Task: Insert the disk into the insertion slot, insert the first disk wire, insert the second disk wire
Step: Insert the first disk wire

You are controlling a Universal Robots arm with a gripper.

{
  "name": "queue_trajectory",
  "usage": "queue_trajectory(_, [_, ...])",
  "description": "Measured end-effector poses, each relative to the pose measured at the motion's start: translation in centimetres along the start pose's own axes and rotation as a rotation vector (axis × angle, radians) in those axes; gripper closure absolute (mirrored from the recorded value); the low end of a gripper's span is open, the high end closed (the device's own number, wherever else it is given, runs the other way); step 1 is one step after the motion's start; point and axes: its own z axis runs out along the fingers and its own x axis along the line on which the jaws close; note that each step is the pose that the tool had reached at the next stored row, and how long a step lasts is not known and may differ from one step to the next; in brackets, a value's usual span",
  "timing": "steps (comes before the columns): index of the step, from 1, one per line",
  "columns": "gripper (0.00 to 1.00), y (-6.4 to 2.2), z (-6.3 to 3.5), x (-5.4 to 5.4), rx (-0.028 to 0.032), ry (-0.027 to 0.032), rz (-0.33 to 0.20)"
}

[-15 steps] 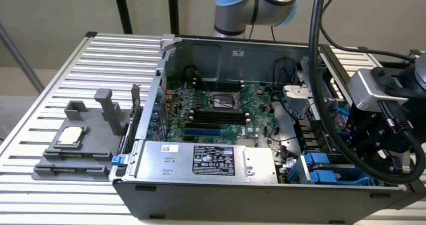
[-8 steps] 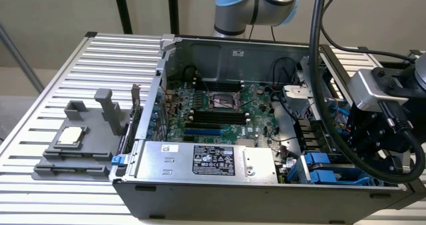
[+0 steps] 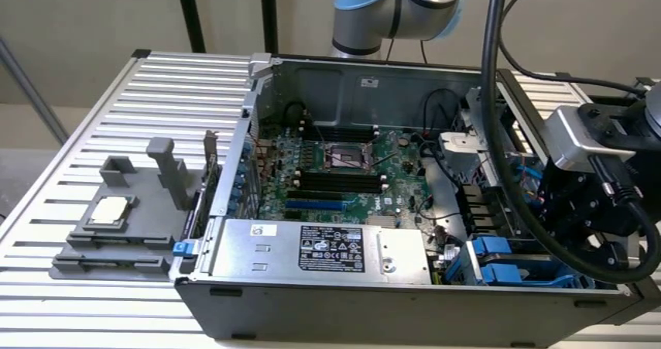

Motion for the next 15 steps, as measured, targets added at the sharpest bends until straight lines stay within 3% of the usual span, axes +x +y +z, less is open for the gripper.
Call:
queue_trajectory(2, [0.75,0.07,-0.86,0.0,0.0,0.0,0.0])
queue_trajectory(6, [0.75,0.51,-1.43,0.2,0.0,0.0,0.0])
queue_trajectory(8, [0.75,1.04,-1.49,0.4,0.0,0.0001,0.0])
queue_trajectory(15, [0.75,1.08,-1.49,0.4,0.0,0.0001,0.0])
